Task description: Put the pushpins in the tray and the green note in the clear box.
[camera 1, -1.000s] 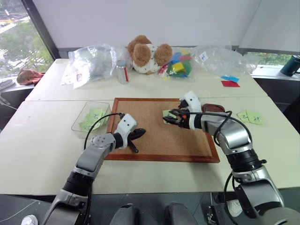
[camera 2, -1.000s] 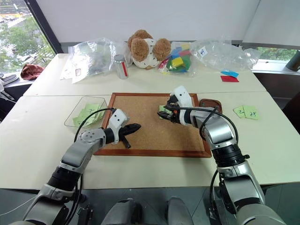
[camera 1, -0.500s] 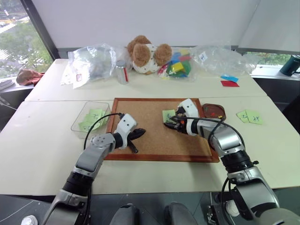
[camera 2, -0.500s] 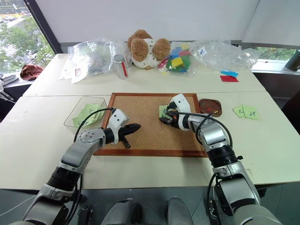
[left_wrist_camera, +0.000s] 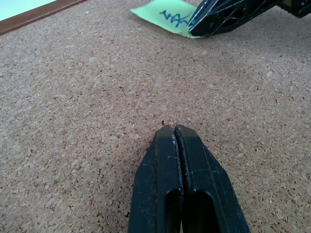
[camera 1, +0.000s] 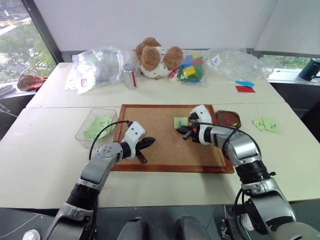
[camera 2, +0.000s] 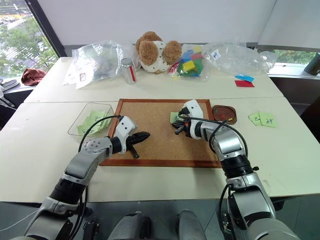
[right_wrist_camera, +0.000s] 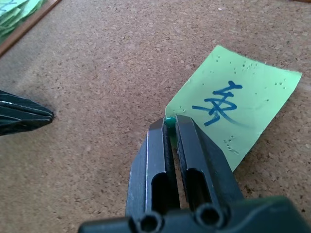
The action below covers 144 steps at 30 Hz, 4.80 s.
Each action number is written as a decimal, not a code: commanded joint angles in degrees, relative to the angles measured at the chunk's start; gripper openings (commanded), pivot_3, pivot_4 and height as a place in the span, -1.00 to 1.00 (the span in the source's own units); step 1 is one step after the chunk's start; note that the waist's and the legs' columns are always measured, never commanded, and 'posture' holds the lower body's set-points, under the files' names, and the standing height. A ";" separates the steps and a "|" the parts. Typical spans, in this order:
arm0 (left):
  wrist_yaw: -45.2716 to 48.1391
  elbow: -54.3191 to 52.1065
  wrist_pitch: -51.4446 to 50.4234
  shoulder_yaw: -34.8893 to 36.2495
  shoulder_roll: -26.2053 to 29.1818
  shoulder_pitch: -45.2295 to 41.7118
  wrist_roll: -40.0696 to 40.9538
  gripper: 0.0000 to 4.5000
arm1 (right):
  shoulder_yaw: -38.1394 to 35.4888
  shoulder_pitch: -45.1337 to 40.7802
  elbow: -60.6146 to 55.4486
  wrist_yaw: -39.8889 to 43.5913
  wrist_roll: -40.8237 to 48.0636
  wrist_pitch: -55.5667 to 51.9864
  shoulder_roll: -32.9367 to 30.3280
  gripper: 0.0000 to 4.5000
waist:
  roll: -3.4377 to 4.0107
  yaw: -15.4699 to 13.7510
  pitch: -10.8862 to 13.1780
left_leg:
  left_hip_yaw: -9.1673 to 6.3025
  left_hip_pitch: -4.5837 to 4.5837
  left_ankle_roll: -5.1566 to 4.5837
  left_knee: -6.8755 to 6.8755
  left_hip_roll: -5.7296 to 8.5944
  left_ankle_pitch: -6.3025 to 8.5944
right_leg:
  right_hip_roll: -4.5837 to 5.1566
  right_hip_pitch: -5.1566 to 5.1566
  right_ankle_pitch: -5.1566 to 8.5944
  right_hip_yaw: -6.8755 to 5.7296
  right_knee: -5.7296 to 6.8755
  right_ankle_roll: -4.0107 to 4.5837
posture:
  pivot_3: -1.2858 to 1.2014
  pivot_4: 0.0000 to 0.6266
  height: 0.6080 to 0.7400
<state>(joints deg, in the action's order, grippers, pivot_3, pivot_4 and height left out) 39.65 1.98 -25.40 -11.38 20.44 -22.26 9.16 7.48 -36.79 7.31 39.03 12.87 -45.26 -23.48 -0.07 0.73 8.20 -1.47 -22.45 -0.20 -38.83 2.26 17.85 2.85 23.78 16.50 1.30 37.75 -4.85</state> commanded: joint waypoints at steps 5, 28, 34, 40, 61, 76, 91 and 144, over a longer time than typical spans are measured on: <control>-0.17 2.43 -1.71 -1.72 0.11 2.37 -1.34 -1.00 | -3.70 -1.20 -12.16 0.75 4.16 -3.05 -1.84 -0.93 | -0.02 0.00 -0.01 | -0.01 0.08 -0.02 -0.02 0.00 0.01 | 0.00 -0.15 0.00 0.00 -0.07 0.00 | 0.03 -0.52 1.00; -5.87 -0.06 -30.12 22.80 -9.34 -14.53 29.52 0.95 | -1.82 0.48 -28.63 5.19 9.07 -7.46 -11.43 -1.00 | -0.07 -0.12 0.08 | -0.05 -0.34 0.07 -0.07 0.02 -0.04 | 0.02 0.15 -0.01 -0.10 -0.23 -0.02 | 0.03 -0.52 1.00; -13.50 4.53 -38.20 29.00 -14.58 -17.91 36.61 0.95 | -0.76 -0.29 -31.12 5.55 9.67 -7.71 -12.09 -1.00 | -0.08 -0.12 0.09 | -0.06 -0.70 0.32 -0.21 0.02 -0.19 | -0.02 0.53 -0.01 -0.10 -0.13 -0.02 | 0.03 -0.52 1.00; -18.90 5.98 -42.08 32.04 -18.25 -19.61 40.97 0.95 | 0.90 -0.44 -32.45 5.71 9.53 -7.66 -12.14 -1.00 | -0.09 -0.13 0.09 | -0.06 -0.85 0.35 -0.29 0.03 -0.21 | -0.02 0.71 -0.02 -0.09 -0.04 -0.03 | 0.03 -0.52 1.00; -33.07 5.39 -49.19 37.23 -24.61 -18.86 51.97 -0.43 | 1.90 -1.19 -33.61 5.05 9.21 -7.49 -12.26 -1.00 | -0.09 -0.14 0.09 | -0.06 -0.85 0.41 -0.31 0.05 -0.24 | -0.02 0.72 -0.02 -0.08 0.00 -0.03 | 0.03 -0.52 1.00; -37.75 5.47 -46.75 37.91 -24.79 -18.12 55.66 -0.97 | 0.65 -1.62 -33.49 4.55 10.66 -9.18 -12.03 -1.00 | -0.09 -0.14 0.08 | -0.06 -0.84 0.44 -0.32 0.06 -0.26 | -0.03 0.72 -0.02 -0.08 0.03 -0.03 | 0.03 -0.52 1.00; -37.11 6.15 -44.60 36.72 -23.38 -17.79 56.51 -0.97 | 1.06 -2.41 -33.18 4.34 10.53 -8.42 -12.61 -1.00 | -0.10 -0.13 0.08 | -0.06 -0.84 0.45 -0.33 0.06 -0.26 | -0.03 0.73 -0.02 -0.08 0.05 -0.03 | 0.03 -0.52 1.00; -42.45 5.50 -40.86 33.53 -19.90 -15.31 72.28 -1.00 | 0.56 -1.82 -30.21 2.05 10.79 -7.61 -11.15 -0.30 | -0.11 -0.11 0.07 | -0.06 -0.82 0.53 -0.38 0.07 -0.32 | -0.04 0.77 -0.01 -0.07 0.23 -0.03 | 0.03 -0.52 1.00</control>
<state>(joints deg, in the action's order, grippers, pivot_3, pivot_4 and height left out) -3.82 8.13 -66.73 22.87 0.15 -37.20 80.12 10.21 -38.21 -22.18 41.26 22.85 -53.13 -34.80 -0.18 0.62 8.28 -1.53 -23.27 0.33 -39.21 2.33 17.53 2.81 24.55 16.48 1.23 37.99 -4.88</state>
